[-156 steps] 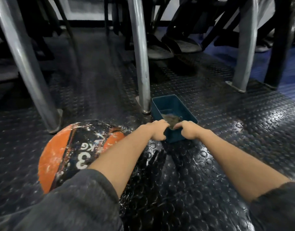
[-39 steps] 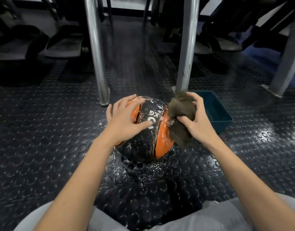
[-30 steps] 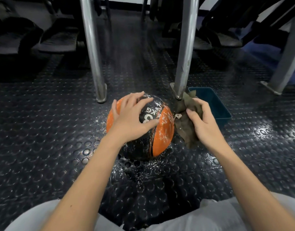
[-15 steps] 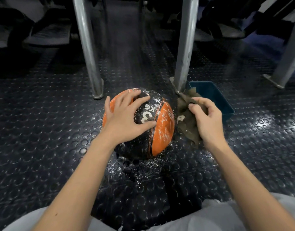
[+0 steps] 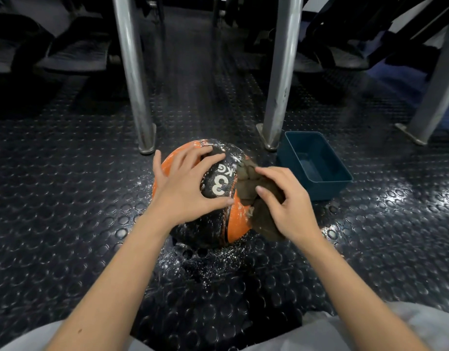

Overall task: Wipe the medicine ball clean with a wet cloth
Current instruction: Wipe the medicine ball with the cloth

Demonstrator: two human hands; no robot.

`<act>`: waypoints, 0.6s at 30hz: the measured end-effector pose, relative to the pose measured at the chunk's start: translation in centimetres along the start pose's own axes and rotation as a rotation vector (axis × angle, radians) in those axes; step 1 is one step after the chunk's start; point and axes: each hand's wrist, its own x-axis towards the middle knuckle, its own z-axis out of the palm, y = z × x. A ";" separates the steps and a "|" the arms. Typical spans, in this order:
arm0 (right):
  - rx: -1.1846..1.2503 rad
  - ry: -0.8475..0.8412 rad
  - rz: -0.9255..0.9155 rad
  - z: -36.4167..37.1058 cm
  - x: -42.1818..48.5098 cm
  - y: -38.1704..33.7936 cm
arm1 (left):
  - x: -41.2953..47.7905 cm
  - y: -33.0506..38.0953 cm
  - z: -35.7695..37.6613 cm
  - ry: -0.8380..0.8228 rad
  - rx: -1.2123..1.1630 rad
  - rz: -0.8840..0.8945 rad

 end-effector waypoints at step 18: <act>-0.125 0.185 0.014 -1.2 0.5 -1.1 | 0.2 0.5 -0.2 -0.049 0.034 -0.046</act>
